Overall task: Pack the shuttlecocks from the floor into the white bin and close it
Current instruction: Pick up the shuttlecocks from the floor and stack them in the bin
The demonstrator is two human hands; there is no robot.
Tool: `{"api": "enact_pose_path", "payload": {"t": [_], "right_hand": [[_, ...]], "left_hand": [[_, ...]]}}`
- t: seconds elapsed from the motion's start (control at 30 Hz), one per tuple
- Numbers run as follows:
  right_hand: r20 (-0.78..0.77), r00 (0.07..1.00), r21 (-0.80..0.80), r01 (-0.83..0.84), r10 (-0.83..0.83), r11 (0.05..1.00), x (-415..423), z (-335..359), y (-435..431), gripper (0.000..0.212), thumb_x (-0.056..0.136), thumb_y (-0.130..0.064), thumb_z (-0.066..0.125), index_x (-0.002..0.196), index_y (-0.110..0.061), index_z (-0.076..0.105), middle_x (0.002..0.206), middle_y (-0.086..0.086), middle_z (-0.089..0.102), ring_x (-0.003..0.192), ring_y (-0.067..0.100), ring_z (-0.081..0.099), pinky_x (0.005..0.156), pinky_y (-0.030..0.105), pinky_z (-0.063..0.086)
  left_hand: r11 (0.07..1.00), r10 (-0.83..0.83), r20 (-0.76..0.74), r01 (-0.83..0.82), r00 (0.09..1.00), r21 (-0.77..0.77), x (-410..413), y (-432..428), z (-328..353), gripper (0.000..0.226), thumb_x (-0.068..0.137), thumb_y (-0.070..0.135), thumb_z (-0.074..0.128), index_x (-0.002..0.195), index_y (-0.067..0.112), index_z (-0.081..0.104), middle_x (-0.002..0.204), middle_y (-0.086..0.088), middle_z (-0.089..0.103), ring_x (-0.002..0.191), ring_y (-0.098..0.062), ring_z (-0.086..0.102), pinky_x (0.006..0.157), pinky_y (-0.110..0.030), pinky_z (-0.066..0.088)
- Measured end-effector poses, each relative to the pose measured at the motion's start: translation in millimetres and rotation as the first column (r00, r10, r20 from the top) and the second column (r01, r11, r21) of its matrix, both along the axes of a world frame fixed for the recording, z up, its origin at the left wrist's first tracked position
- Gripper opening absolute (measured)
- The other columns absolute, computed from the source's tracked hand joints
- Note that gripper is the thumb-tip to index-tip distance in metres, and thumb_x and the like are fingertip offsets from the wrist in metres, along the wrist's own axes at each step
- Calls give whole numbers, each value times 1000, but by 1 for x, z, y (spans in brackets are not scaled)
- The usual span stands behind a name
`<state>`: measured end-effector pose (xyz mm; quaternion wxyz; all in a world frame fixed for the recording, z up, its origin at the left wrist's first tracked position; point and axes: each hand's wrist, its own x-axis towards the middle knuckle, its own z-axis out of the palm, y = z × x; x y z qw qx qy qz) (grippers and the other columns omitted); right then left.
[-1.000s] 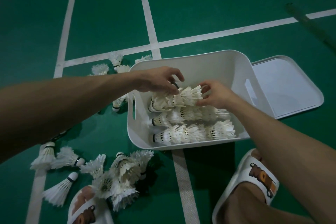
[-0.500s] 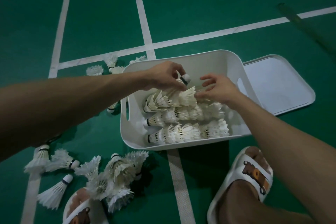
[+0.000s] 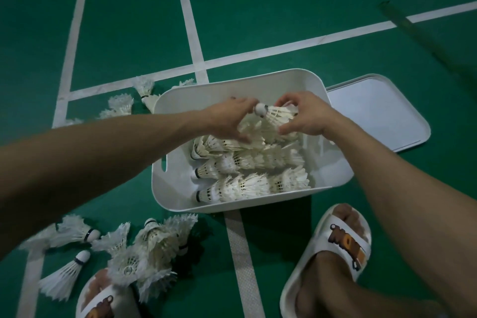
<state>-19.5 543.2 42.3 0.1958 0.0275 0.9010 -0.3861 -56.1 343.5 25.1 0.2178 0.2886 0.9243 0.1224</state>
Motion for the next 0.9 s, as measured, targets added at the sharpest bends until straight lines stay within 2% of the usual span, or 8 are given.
{"api": "enact_pose_path", "payload": {"t": [0.07,0.13,0.3,0.43,0.53,0.63,0.77,0.9], "right_hand": [[7,999,136,-38,37,990,-2,0,-1,56,63,-9,83,110,-30,60,106,4,63,89,23,63,69,34,57],[16,997,255,-77,76,964,-1,-6,-2,57,62,-15,84,110,-33,59,104,4,61,101,26,56,70,33,53],[-30,997,410,-56,75,910,2,-29,-6,64,67,-21,86,123,-31,56,104,7,54,124,28,33,88,42,47],[-105,984,521,-70,145,851,3,-34,-11,55,76,-15,77,127,-26,58,119,9,55,118,34,38,93,37,39],[-87,988,417,-78,126,905,7,-40,-20,57,72,-13,81,124,-26,62,124,6,57,112,27,52,89,32,42],[-38,994,257,-92,105,962,12,-42,-26,70,67,-18,86,130,-26,57,134,4,52,120,24,50,102,37,42],[-16,1000,223,17,-14,975,10,-37,-18,82,63,-19,90,135,-23,51,134,5,55,113,23,58,97,39,48],[57,998,295,-4,-14,955,12,-35,-14,73,67,-18,87,131,-13,54,122,9,64,107,26,60,95,36,48]], "left_hand": [[989,-27,81,39,996,-143,2,-9,-13,104,71,41,81,149,31,14,142,-11,41,120,-27,45,99,-43,40],[982,-24,163,54,986,-182,4,-14,-24,106,73,37,81,149,38,7,140,-14,40,118,-29,46,96,-45,42],[983,-45,151,70,988,-167,0,-22,-27,82,82,29,73,146,36,21,136,-13,46,116,-28,48,92,-39,44],[988,-51,161,74,986,-136,-1,-24,-29,78,84,23,71,145,33,25,134,-13,47,115,-27,49,90,-37,44],[989,-54,157,75,986,-130,-2,-26,-31,81,83,22,72,147,33,23,136,-14,46,116,-28,48,91,-38,42],[994,-29,142,44,989,-101,-3,-30,-30,95,80,25,76,149,40,12,141,-15,44,119,-30,49,95,-42,43],[990,-46,33,50,998,-132,0,-44,-25,110,74,40,78,146,51,-5,148,-15,35,115,-29,52,98,-44,44],[977,-126,31,130,991,-167,5,-60,-23,115,77,27,78,137,61,-13,149,-11,27,109,-23,51,85,-34,48]]}}
